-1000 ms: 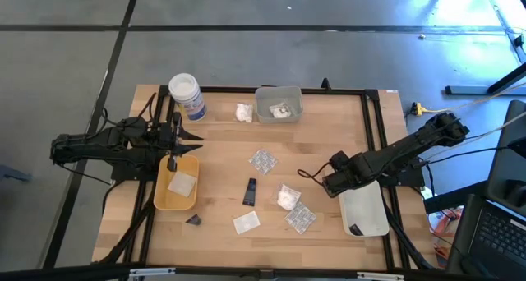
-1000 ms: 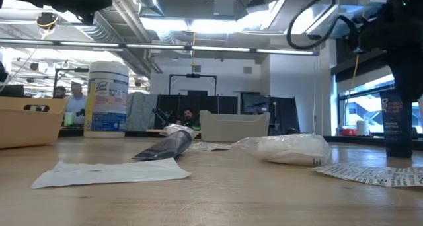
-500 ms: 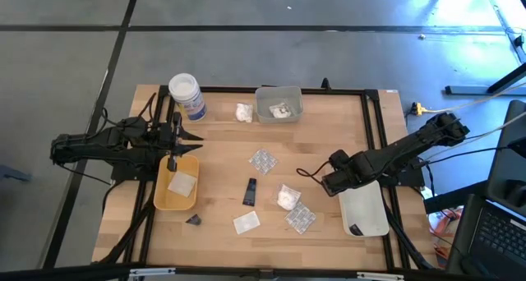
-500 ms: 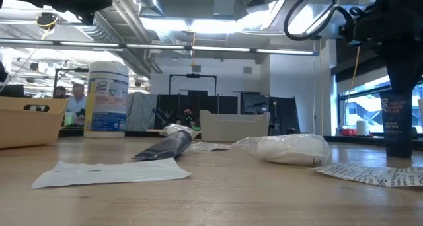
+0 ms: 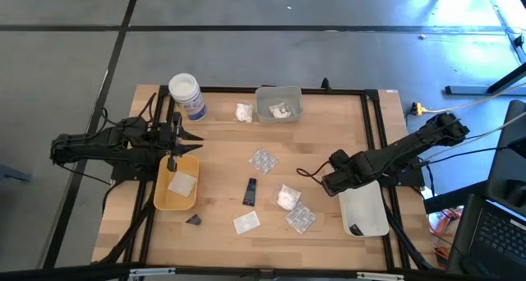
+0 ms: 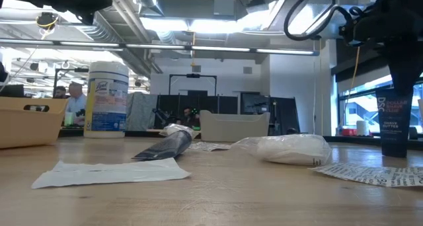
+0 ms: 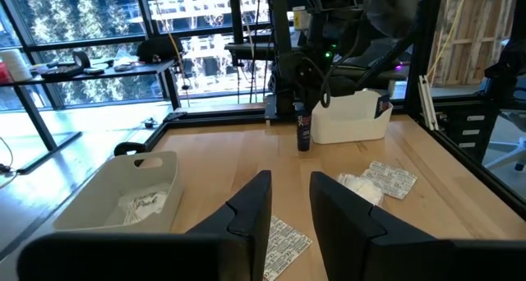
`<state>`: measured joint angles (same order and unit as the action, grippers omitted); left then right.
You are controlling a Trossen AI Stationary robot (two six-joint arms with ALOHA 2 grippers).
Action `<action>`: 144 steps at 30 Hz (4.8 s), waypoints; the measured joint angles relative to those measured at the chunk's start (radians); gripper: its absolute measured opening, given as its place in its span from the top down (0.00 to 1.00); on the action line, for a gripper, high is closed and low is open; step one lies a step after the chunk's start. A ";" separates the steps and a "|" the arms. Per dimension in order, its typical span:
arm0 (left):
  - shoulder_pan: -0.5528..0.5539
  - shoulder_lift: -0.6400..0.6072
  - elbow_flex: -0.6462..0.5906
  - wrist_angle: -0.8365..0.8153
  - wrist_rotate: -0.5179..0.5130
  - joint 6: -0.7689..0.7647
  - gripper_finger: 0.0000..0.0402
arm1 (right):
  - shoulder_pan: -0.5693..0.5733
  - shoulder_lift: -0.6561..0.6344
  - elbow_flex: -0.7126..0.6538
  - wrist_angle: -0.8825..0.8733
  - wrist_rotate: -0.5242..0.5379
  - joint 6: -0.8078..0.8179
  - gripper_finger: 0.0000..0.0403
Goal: Pick & Place Travel size toiletries
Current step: Put the blue shaving cream into the white bin
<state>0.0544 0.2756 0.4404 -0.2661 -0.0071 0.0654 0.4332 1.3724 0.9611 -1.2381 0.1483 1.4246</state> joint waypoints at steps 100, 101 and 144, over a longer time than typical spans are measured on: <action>0.000 0.000 0.000 0.000 0.000 0.000 0.80 | 0.485 0.176 0.230 -0.034 -0.146 0.455 1.00; 0.000 0.000 0.000 0.000 0.000 0.000 0.80 | 0.485 0.176 0.224 -0.034 -0.147 0.456 1.00; 0.000 0.000 0.000 0.000 0.000 0.000 0.80 | 0.517 0.097 0.188 -0.065 -0.067 0.494 0.75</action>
<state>0.0545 0.2752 0.4404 -0.2661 -0.0071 0.0654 0.9499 1.4694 1.1488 -1.3035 0.0812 1.9182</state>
